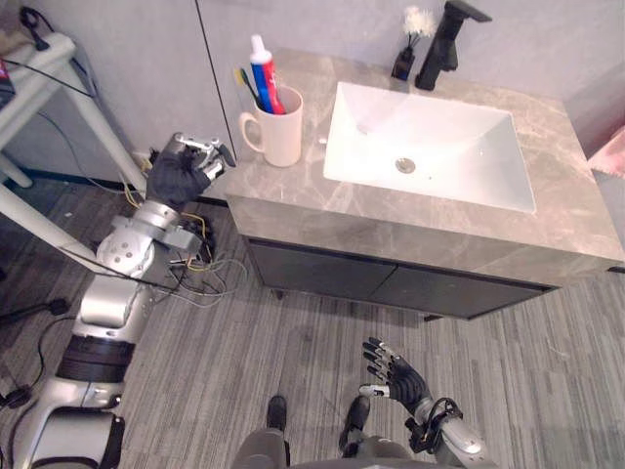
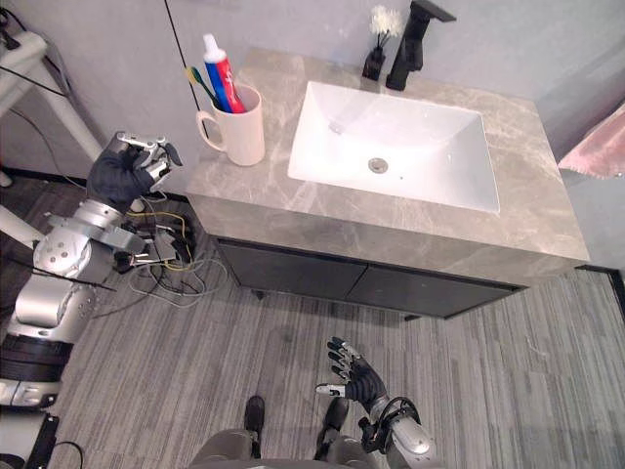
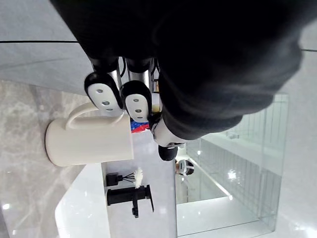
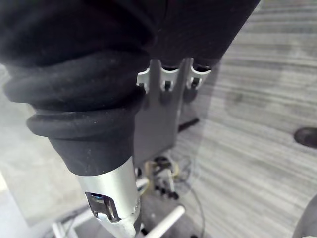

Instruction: Organize washtable

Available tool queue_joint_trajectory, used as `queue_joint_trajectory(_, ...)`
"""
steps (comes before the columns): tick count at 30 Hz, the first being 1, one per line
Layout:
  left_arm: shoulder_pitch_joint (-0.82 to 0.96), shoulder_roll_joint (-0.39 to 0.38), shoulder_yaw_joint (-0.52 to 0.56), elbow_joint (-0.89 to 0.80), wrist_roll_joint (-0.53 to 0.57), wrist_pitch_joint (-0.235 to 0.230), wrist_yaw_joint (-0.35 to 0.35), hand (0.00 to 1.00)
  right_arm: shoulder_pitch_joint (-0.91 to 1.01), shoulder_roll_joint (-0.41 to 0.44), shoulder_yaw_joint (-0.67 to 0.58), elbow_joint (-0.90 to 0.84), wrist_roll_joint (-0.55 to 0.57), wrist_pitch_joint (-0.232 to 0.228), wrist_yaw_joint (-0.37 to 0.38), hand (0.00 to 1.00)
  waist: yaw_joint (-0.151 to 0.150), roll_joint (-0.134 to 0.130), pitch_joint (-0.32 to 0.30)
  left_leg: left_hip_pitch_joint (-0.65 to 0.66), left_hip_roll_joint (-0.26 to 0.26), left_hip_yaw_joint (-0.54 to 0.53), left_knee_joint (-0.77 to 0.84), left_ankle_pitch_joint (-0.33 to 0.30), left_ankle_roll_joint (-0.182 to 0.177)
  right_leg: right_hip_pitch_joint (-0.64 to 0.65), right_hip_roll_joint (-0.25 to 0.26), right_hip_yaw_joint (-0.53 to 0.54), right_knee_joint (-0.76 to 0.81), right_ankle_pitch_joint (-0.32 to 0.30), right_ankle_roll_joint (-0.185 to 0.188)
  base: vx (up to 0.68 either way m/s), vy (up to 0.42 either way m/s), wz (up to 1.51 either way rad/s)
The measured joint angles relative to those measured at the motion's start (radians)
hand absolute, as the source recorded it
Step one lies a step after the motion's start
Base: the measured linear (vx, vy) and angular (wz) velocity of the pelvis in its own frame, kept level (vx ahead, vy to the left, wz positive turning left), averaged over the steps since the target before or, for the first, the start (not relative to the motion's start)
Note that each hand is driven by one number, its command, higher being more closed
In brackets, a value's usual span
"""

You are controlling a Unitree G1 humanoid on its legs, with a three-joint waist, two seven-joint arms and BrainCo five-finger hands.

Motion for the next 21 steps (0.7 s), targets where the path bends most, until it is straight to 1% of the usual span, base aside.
queue_joint_trajectory(2, -0.027, 0.017, -0.018, 0.02, 0.003, 0.001, 0.002, 1.0, 0.001, 0.0, -0.002, -0.016, 0.0, 0.0, -0.001, 0.0, -0.001, -0.001, 0.014, -0.013, 0.002, 0.007, 0.014, -0.006, 0.004, -0.01, 0.001, 0.006, 0.0, 0.009, -0.002, 0.02, 0.027, -0.15)
queue_joint_trajectory(8, -0.131, 0.039, -0.051, 0.07, 0.027, 0.017, 0.019, 1.0, -0.002, 0.0, -0.003, -0.029, 0.0, -0.001, -0.014, 0.0, -0.008, -0.005, 0.064, -0.069, 0.018, 0.024, 0.097, -0.05, 0.001, -0.037, 0.012, 0.027, 0.0, 0.015, -0.005, 0.01, 0.02, -0.11)
queue_joint_trajectory(11, -0.139, 0.058, -0.053, 0.073, 0.035, 0.018, 0.02, 1.0, -0.006, 0.004, -0.003, -0.029, 0.0, -0.001, -0.019, 0.0, -0.024, -0.011, 0.084, -0.091, 0.023, 0.027, 0.112, -0.056, -0.001, -0.055, 0.016, 0.031, 0.0, 0.017, -0.007, 0.01, 0.02, -0.05)
queue_joint_trajectory(13, -0.139, 0.057, -0.054, 0.09, 0.036, 0.019, 0.019, 1.0, -0.004, 0.005, -0.004, -0.029, 0.0, -0.001, -0.019, 0.0, -0.026, -0.011, 0.086, -0.101, 0.025, 0.029, 0.113, -0.056, -0.001, -0.065, 0.019, 0.033, 0.0, 0.017, -0.007, 0.01, 0.007, -0.03)
queue_joint_trajectory(16, -0.163, 0.058, -0.054, 0.101, 0.037, 0.021, 0.02, 1.0, -0.004, 0.007, -0.005, -0.044, 0.0, -0.001, -0.019, 0.0, -0.022, -0.012, 0.115, -0.108, 0.032, 0.028, 0.133, -0.068, -0.004, -0.064, 0.024, 0.035, 0.0, 0.017, -0.007, 0.0, 0.0, 0.0)
queue_joint_trajectory(18, -0.164, 0.057, -0.055, 0.101, 0.039, 0.021, 0.019, 1.0, -0.004, 0.007, -0.005, -0.053, 0.0, -0.002, -0.019, 0.0, -0.027, -0.011, 0.119, -0.11, 0.033, 0.03, 0.137, -0.071, -0.003, -0.065, 0.024, 0.037, 0.0, 0.017, -0.007, 0.01, 0.031, -0.04)
queue_joint_trajectory(21, -0.173, 0.057, -0.06, 0.101, 0.047, 0.021, 0.018, 1.0, -0.004, 0.007, -0.005, -0.054, 0.0, -0.002, -0.018, 0.0, -0.025, -0.011, 0.126, -0.113, 0.033, 0.032, 0.144, -0.076, -0.002, -0.066, 0.024, 0.039, 0.0, 0.017, -0.007, 0.02, 0.04, -0.02)
